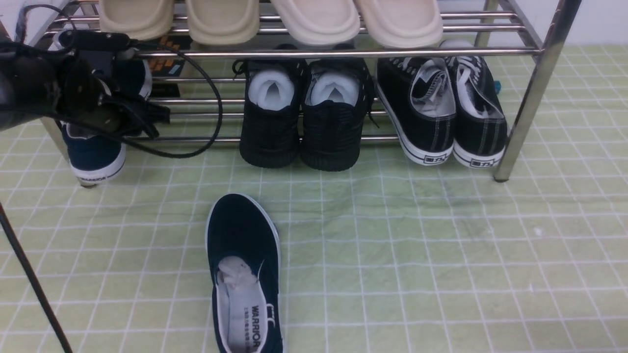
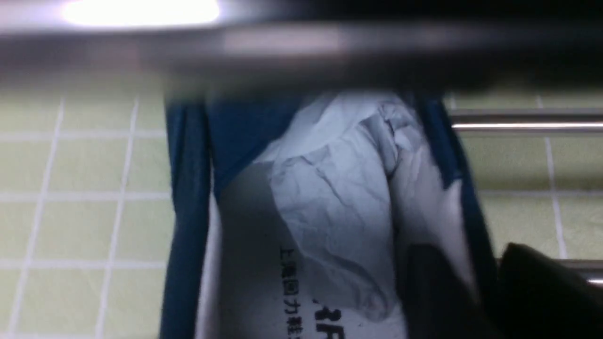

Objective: Take the shoes off the shelf with your hand from the green coffee tablecloth.
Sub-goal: 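Grasp the leftmost shoe on the bottom shelf of the shoe rack with the left gripper, then set the held shoe down on the floor in front of the rack with the left gripper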

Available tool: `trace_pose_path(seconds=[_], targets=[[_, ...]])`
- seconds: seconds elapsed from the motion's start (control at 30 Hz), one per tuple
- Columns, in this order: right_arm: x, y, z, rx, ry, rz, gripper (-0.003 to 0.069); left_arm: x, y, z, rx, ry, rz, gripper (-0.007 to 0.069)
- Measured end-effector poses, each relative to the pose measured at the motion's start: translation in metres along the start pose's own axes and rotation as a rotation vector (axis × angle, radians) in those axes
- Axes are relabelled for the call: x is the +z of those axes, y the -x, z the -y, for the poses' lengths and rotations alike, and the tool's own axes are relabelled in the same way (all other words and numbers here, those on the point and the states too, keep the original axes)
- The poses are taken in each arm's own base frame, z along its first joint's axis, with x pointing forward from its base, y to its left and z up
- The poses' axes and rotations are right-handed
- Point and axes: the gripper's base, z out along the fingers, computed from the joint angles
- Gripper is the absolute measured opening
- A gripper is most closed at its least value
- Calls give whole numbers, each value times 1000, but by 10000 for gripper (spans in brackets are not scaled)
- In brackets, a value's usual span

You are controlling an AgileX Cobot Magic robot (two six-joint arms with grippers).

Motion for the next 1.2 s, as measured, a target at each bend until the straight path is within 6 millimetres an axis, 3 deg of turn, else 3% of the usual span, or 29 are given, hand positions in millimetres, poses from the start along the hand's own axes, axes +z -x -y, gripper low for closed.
trace_pose_path(seconds=[0.07, 0.13, 0.27, 0.43, 0.67, 0.93, 1.2], targets=[[0, 0, 0, 0, 0, 0, 237, -4, -1, -1, -55, 4, -23, 69], [0, 0, 0, 0, 0, 0, 237, -9, -1, -1, -87, 7, -46, 43], [0, 0, 0, 0, 0, 0, 237, -54, 1, 13, -116, 1, -171, 31], [0, 0, 0, 0, 0, 0, 237, -128, -2, 42, -67, -44, -297, 31], [0, 0, 0, 0, 0, 0, 237, -181, -21, 69, 2, -75, -398, 31], [0, 0, 0, 0, 0, 0, 237, -200, -69, 92, -13, -30, -380, 31], [0, 0, 0, 0, 0, 0, 237, -186, -110, 84, -70, 40, -373, 31]])
